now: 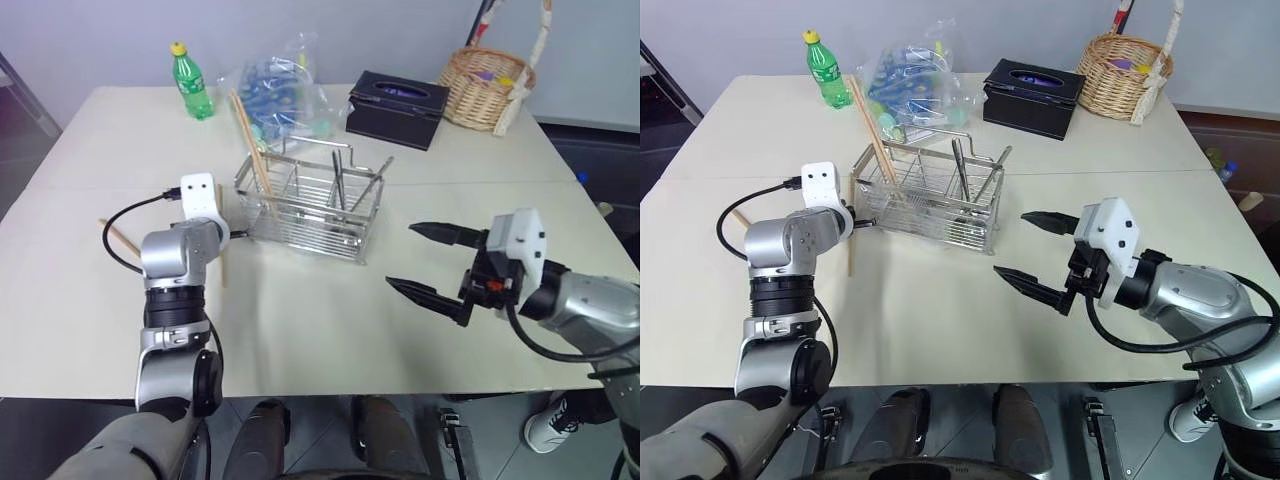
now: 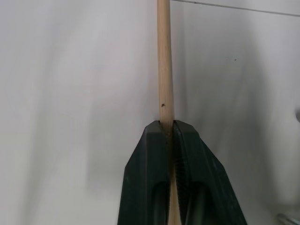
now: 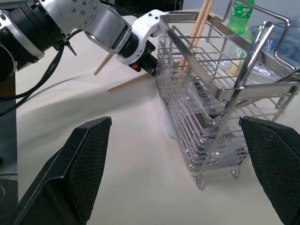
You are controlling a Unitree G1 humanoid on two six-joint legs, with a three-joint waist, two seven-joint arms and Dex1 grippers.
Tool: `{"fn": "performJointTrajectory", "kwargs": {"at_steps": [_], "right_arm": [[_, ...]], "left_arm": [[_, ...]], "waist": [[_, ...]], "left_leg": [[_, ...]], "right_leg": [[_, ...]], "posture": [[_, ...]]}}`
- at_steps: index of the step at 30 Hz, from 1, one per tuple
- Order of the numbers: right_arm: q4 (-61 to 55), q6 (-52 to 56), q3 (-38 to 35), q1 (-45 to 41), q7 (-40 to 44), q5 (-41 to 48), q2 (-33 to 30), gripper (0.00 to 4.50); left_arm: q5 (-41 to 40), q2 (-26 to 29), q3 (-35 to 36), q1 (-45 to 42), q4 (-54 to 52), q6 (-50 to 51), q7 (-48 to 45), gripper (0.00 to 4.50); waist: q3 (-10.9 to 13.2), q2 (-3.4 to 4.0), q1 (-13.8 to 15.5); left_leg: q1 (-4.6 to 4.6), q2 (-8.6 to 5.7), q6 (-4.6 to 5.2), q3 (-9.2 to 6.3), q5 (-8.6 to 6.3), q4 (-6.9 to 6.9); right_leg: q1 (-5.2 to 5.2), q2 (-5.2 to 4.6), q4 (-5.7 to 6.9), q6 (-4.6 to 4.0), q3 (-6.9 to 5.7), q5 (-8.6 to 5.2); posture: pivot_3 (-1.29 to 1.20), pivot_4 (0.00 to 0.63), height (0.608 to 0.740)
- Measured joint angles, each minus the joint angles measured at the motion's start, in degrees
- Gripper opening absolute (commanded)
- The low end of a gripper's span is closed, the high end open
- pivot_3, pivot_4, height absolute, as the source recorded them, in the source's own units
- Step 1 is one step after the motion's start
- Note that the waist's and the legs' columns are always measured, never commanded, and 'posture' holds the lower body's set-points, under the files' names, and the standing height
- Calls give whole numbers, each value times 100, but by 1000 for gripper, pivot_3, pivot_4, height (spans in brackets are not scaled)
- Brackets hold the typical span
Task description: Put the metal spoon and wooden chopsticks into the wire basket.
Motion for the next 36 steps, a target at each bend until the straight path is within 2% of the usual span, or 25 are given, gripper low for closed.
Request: {"fn": "performJointTrajectory", "kwargs": {"at_steps": [5,9,19,22,27,30,36], "right_arm": [[0,43,-127,64,59,82,-64,4500],[4,145,-343,98,127,229,-153,4500],[6,198,-527,183,181,331,-267,4500],[8,198,-527,182,175,331,-267,4500],[55,198,-525,137,146,333,-266,4500],[55,197,-522,121,121,330,-253,4500],[44,186,-445,174,27,313,-125,4500]], "left_arm": [[20,-1,69,2,2,-6,-4,33],[7,204,75,2,104,-59,-155,33],[-31,1489,356,11,638,-271,-769,33],[-72,1621,393,4,766,-1178,-1160,33],[-327,1648,295,2,453,-3697,-2463,33],[-917,1657,409,-102,278,-4092,-3206,33],[-1822,1977,745,-625,278,-4158,-4083,33]], "waist": [[-1,0,-1],[-1,0,-26],[2,-5,-17],[4,-12,40],[4,-12,112],[4,-11,102],[4,-11,50]], "left_leg": [[1,0,0,0,0,0],[5,1,0,0,0,0],[-1,1,0,0,0,0],[-8,1,-4,-1,2,2],[-11,0,-8,1,4,-2],[-10,1,-7,2,3,-2],[-7,1,-5,2,2,0]], "right_leg": [[0,0,1,0,0,0],[0,2,5,0,0,0],[-9,1,10,0,0,0],[-9,-1,3,-1,0,1],[-11,-5,-4,-2,0,1],[-11,-4,-2,-2,0,1],[-9,-2,4,-1,0,1]], "posture": [[0,150,740],[0,150,740],[0,150,740],[0,150,740],[0,150,740],[0,150,740],[0,150,740]]}}
